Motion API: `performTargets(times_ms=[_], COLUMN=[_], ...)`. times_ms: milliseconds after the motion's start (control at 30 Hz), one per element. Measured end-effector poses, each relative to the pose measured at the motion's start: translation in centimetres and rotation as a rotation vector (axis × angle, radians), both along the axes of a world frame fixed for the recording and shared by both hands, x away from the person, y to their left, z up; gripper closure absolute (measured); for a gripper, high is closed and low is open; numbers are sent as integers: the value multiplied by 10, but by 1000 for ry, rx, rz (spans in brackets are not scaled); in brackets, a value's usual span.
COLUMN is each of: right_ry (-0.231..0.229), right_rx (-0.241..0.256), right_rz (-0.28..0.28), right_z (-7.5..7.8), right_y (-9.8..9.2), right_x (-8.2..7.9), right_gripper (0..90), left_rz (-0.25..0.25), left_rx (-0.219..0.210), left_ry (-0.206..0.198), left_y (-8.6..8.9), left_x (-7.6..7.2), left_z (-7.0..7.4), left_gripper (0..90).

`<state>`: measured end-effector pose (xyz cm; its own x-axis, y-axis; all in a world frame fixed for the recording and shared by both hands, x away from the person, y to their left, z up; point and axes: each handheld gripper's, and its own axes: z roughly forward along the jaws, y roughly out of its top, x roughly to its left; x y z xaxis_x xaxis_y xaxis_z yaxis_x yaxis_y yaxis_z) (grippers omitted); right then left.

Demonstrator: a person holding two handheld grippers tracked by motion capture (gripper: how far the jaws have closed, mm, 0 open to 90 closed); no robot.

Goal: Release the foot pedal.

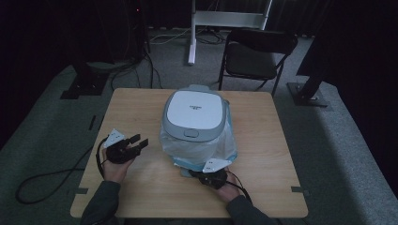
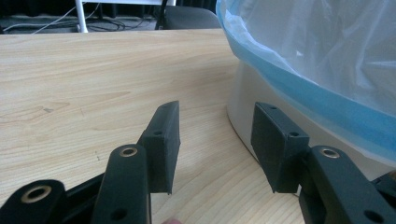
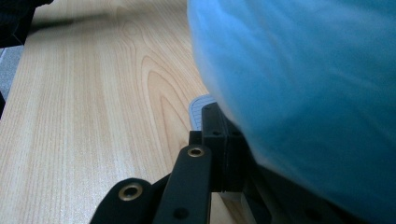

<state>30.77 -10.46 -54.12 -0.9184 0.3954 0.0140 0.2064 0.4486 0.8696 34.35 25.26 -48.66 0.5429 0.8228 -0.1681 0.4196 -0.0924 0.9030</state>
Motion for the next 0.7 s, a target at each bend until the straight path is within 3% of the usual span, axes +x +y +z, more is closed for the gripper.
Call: performTargets(times_ms=[267,367,700], right_ry=[-21,-26,-46], right_rx=[-1,-1,8], right_rz=[-18,-27,6], right_z=[2,3,12], right_y=[1,1,2], right_x=[-3,-5,-18], right_gripper=[900,816,728], left_rz=[0,1,3], left_rx=[-1,-2,-6], left_ry=[0,1,3], left_y=[1,1,2], left_x=[0,0,0], left_z=[-1,-1,-3], left_gripper=[530,530,530])
